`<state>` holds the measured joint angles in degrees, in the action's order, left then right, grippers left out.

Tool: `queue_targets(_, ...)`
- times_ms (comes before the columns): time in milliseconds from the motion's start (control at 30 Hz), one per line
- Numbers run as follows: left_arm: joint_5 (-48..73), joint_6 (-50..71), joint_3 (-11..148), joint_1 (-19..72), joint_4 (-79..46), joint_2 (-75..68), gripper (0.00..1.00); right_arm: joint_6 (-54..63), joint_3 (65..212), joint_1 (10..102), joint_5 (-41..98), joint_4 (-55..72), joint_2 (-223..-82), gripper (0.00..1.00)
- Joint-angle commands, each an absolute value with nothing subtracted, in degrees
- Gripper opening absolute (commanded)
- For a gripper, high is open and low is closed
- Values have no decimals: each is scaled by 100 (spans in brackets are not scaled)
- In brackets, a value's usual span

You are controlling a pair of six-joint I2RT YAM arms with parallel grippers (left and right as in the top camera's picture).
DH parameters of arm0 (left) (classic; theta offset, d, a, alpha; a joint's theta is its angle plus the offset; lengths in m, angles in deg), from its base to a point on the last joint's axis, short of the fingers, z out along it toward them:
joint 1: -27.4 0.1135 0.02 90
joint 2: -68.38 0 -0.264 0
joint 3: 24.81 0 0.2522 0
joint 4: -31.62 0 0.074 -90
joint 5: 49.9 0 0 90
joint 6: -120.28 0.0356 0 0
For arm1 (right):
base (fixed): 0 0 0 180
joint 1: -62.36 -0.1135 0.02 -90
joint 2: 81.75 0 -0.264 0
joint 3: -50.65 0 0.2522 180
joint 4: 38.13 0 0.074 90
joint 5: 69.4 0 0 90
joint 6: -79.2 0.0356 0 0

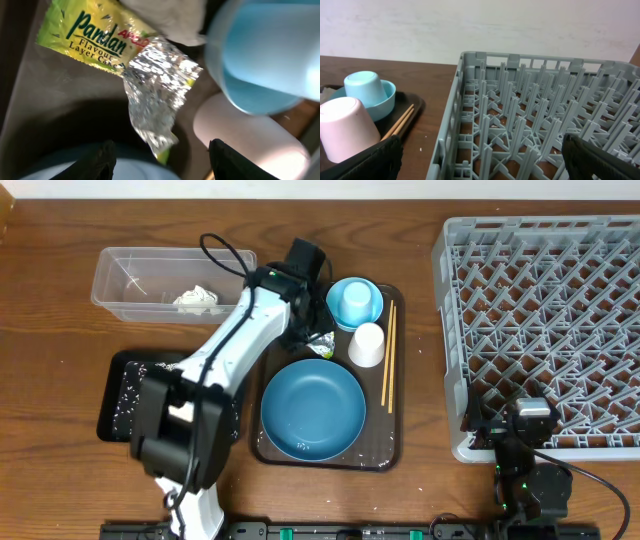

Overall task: Sort waste into correct bins and load items into the dishwasher rack
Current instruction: 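Move the left gripper back to the foil and green snack wrapper, then grasp the foil and Pandan cake wrapper with the left gripper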

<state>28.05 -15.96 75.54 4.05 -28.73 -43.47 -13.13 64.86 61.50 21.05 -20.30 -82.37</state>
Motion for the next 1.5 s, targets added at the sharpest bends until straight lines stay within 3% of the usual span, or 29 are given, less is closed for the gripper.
queue_targets(0,2807,-1876,7456,407,-2854,-4647,62,-1300,6472,6191,2127,-2010,-8213,99)
queue_targets(600,2621,-1871,7456,110,-3076,-4822,62,-1300,6472,6194,2127,-2010,-8213,99)
queue_targets(1200,3242,-2149,7456,129,-2847,-5007,59,-1300,6472,6194,2127,-2010,-8213,99)
queue_targets(1300,3249,-2147,7456,129,-2766,-5088,52,-1300,6472,6194,2127,-2010,-8213,99)
queue_targets(1467,3327,-2125,7458,134,-2775,-5075,15,-1300,6472,6194,2127,-2010,-8213,99)
